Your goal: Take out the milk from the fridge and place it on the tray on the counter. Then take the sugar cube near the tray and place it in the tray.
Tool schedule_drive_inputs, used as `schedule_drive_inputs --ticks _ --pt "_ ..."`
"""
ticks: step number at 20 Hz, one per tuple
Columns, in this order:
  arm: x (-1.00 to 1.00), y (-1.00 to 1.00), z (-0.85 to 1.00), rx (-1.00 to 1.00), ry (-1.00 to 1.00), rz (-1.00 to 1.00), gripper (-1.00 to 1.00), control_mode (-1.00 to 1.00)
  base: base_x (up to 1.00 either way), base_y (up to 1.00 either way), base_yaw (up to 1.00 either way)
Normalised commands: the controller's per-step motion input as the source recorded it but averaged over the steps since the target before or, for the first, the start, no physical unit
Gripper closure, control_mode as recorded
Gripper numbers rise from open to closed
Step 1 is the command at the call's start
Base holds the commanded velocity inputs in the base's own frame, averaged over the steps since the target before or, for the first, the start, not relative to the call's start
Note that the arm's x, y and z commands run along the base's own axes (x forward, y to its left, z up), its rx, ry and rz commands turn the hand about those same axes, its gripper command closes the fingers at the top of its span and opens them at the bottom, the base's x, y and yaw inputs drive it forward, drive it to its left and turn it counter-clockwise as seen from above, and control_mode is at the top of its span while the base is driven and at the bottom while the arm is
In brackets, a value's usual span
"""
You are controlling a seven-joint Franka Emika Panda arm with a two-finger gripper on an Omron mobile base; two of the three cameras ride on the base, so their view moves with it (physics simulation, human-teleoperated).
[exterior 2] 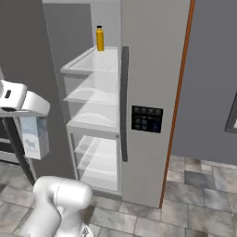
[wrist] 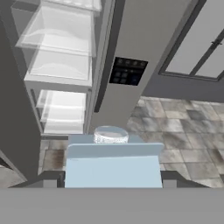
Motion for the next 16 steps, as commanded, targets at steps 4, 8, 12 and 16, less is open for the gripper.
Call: schedule_drive_inputs --ticks 4,8,12,16 --pt "0.0 0.0 0.0 0.0 0.0 0.0 1.0 1.0 -1.0 0.22 0.2" --pt "0.0 0.0 0.0 0.0 0.0 0.0 1.0 1.0 -0.38 0.13 0.81" --pt "0.0 0.0 0.0 0.0 0.0 0.0 1.0 1.0 0.0 0.0 1.0" --pt "0.0 0.0 0.0 0.0 0.0 0.0 1.0 1.0 0.0 0.0 1.0"
